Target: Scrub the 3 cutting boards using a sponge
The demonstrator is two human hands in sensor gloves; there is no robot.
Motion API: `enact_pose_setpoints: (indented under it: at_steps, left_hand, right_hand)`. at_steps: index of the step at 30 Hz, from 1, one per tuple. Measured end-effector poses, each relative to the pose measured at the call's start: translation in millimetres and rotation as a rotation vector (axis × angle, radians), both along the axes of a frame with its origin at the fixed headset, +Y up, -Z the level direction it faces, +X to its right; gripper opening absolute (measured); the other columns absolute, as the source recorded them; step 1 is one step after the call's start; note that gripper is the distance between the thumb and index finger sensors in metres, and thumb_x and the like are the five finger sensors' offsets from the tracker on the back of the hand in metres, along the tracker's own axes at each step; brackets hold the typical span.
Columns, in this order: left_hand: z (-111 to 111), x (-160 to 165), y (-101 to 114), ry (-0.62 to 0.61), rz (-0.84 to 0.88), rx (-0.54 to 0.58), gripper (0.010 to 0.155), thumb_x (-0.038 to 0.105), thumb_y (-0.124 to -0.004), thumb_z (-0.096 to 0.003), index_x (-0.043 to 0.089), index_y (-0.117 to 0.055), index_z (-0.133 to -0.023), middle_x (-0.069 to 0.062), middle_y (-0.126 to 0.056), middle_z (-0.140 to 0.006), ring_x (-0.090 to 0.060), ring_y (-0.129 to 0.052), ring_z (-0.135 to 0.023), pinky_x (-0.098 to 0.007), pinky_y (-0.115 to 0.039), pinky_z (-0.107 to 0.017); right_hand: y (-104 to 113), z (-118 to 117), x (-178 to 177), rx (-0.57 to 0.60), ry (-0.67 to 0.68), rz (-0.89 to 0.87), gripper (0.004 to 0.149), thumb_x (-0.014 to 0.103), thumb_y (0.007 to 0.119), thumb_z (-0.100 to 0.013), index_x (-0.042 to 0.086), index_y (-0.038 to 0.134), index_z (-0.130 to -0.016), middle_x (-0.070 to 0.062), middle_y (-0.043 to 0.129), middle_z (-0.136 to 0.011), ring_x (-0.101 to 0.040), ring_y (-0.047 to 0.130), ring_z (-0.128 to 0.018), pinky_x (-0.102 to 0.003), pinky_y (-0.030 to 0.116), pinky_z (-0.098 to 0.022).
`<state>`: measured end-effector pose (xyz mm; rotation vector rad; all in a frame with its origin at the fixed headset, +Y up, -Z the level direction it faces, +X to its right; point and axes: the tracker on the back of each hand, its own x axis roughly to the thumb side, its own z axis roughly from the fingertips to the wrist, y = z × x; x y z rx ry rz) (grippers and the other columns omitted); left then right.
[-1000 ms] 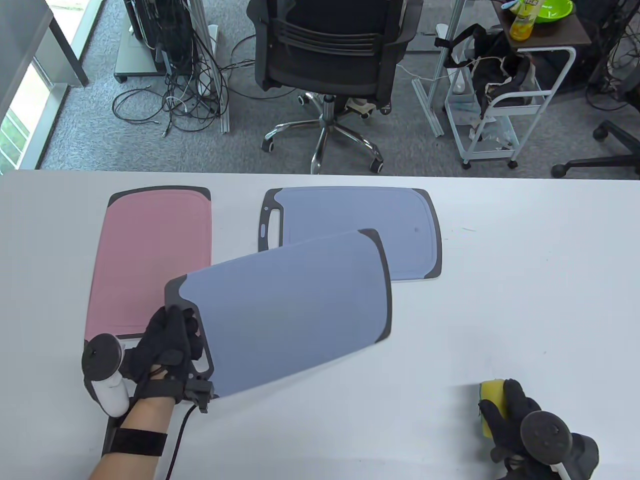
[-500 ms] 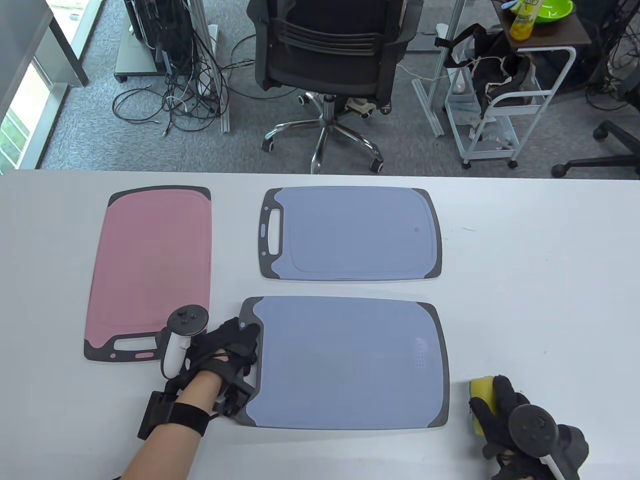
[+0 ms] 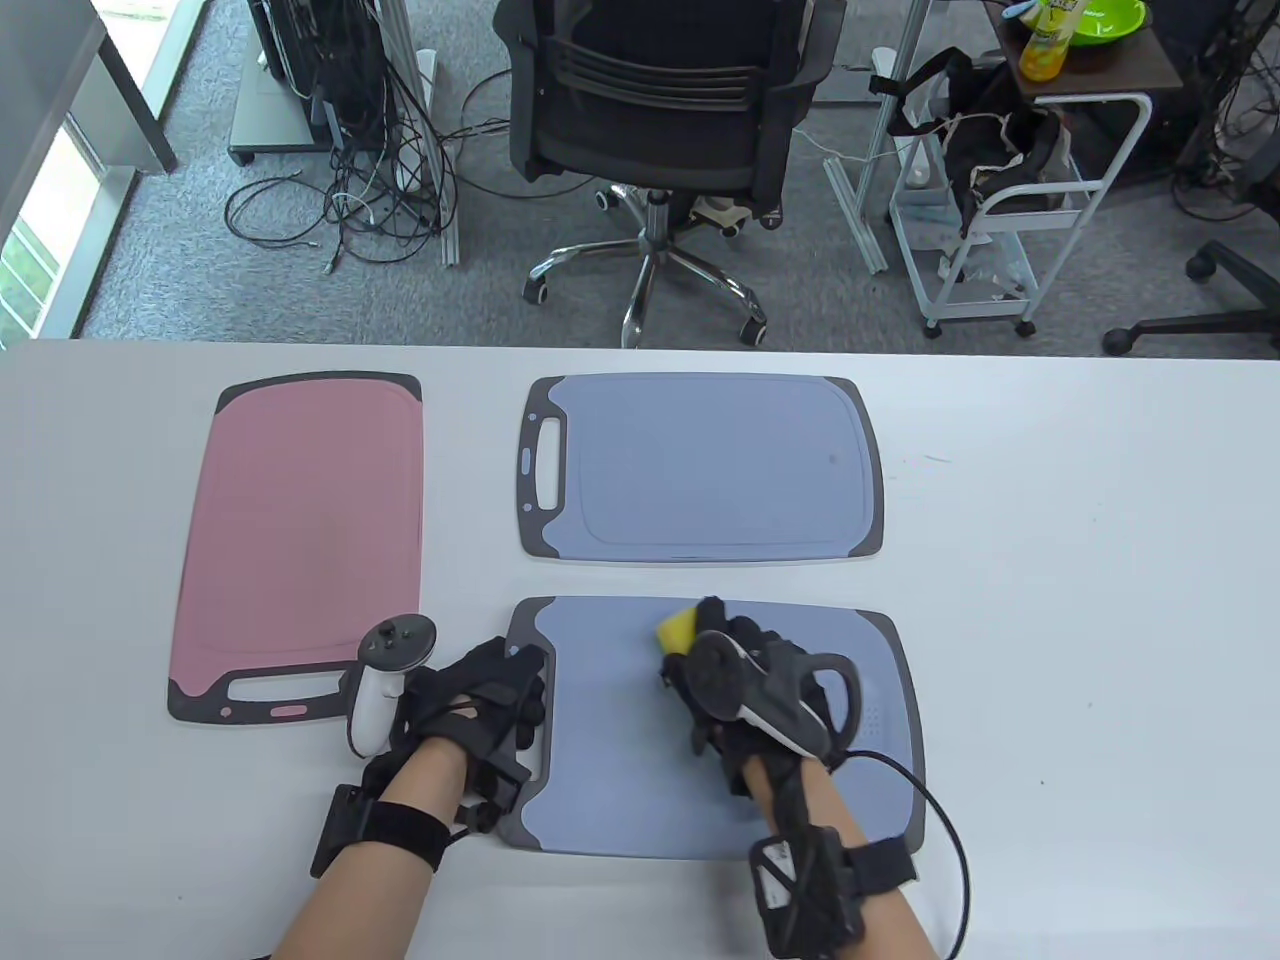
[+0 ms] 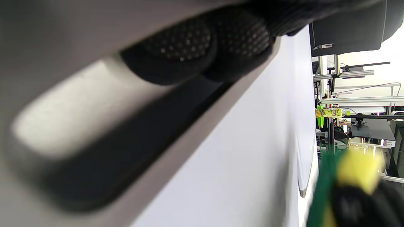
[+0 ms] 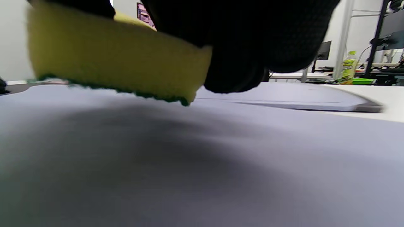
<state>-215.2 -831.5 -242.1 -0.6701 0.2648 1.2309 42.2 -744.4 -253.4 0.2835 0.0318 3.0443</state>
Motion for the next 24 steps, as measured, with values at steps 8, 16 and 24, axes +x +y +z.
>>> enact_pose_setpoints:
  at_steps: [8, 16, 24]
  left_hand:
    - [0.9, 1.7, 1.3, -0.001, -0.012, 0.013, 0.054, 0.054, -0.071, -0.0600, 0.017, -0.068, -0.099, 0.007, -0.089, -0.073, 0.003, -0.103, -0.045, -0.022, -0.100, -0.036]
    - [1.5, 2.4, 3.1, 0.008, -0.014, -0.001, 0.053, 0.055, -0.071, -0.0596, 0.018, -0.069, -0.098, 0.008, -0.090, -0.073, 0.004, -0.104, -0.045, -0.022, -0.101, -0.036]
    - [2.5, 5.8, 3.0, 0.017, -0.027, 0.000, 0.053, 0.056, -0.070, -0.0601, 0.020, -0.067, -0.099, 0.009, -0.090, -0.073, 0.005, -0.103, -0.045, -0.020, -0.100, -0.036]
  right_hand:
    - [-8.0, -29.2, -84.1, -0.010, 0.067, 0.157, 0.071, 0.058, 0.070, -0.049, 0.012, 0.065, -0.103, -0.010, 0.084, -0.080, -0.025, 0.092, -0.057, -0.046, 0.079, -0.049]
    - [-20.1, -29.8, 75.1, -0.099, -0.280, 0.231, 0.070, 0.058, 0.069, -0.049, 0.013, 0.067, -0.102, -0.010, 0.085, -0.080, -0.025, 0.092, -0.056, -0.046, 0.079, -0.048]
    - [-25.8, -9.5, 175.3, -0.133, -0.577, 0.175, 0.071, 0.054, 0.072, -0.049, 0.007, 0.067, -0.101, -0.015, 0.085, -0.078, -0.027, 0.091, -0.055, -0.047, 0.078, -0.047]
